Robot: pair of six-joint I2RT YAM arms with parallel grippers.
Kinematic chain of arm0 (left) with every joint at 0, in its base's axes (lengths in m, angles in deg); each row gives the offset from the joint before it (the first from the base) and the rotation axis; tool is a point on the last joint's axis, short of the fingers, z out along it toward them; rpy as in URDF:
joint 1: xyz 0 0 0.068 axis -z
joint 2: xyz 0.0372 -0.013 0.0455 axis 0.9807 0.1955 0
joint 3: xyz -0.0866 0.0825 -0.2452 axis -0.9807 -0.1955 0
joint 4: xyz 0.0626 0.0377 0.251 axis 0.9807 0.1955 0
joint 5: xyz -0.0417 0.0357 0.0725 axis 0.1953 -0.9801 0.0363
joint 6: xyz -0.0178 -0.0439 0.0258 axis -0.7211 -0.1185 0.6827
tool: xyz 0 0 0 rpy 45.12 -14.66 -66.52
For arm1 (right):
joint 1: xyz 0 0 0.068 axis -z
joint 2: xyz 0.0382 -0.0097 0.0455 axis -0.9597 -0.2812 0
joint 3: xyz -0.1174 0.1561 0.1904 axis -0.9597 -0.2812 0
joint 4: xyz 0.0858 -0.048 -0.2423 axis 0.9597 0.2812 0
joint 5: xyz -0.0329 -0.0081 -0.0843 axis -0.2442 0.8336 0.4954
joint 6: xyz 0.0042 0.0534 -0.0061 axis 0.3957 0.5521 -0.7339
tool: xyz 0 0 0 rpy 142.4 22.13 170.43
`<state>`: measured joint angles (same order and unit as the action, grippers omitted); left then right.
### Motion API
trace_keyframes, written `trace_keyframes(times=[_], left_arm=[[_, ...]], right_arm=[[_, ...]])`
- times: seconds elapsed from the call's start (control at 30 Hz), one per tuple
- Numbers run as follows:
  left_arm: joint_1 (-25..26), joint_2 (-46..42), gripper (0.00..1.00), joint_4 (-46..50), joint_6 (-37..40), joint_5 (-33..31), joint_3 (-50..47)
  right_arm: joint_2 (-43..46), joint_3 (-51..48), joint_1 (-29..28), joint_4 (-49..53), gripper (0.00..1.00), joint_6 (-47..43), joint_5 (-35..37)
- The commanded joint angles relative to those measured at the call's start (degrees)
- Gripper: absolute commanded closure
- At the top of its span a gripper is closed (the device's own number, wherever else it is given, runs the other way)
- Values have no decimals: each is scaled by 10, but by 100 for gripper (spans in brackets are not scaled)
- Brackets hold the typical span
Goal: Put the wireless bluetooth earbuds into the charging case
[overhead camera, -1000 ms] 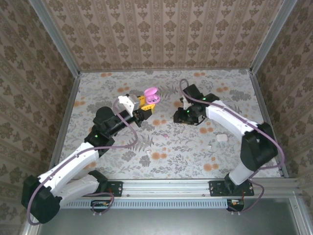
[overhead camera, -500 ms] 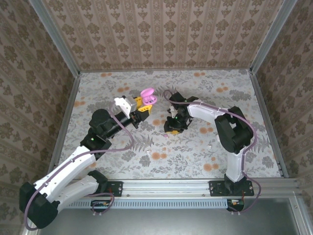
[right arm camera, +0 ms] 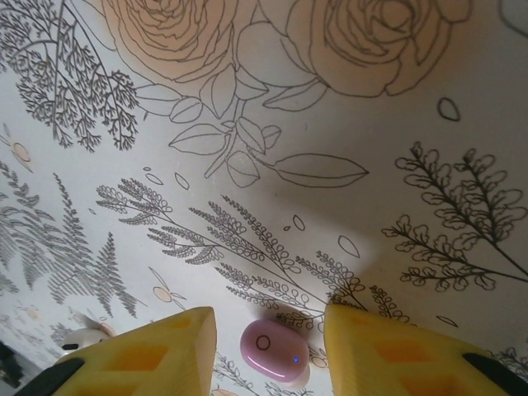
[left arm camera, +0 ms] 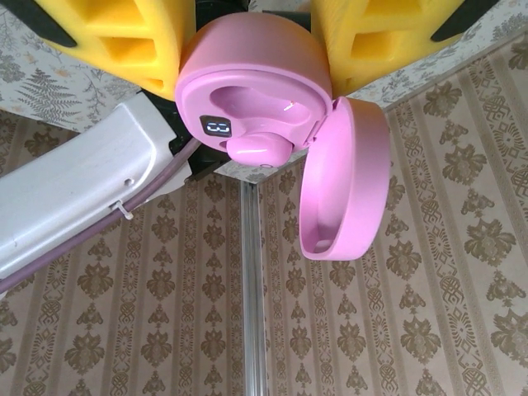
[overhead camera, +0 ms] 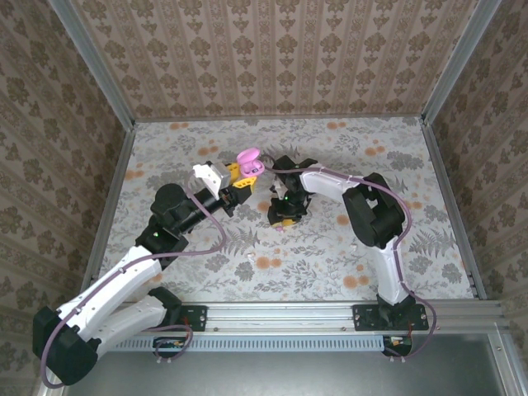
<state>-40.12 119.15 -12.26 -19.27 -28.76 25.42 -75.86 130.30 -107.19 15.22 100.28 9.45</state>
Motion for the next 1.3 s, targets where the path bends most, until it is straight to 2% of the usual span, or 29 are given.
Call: trace_keyframes(times=[0.0,0.33,0.67,1.27], left_arm=[[3,-2,66,-11,4,-7,-2],[3,5,66,-14,2,-5,-1],[3,4,67,-14,1,-7,-1],[4,36,67,-27,-9,3,7]], right_arm=[[-17,25,-11,54,58,-30,36],[-27,41,-36,88,59,-53,83],[-30,42,-41,99,68,-43,139],[151,-202,51,-66,71,132,135]])
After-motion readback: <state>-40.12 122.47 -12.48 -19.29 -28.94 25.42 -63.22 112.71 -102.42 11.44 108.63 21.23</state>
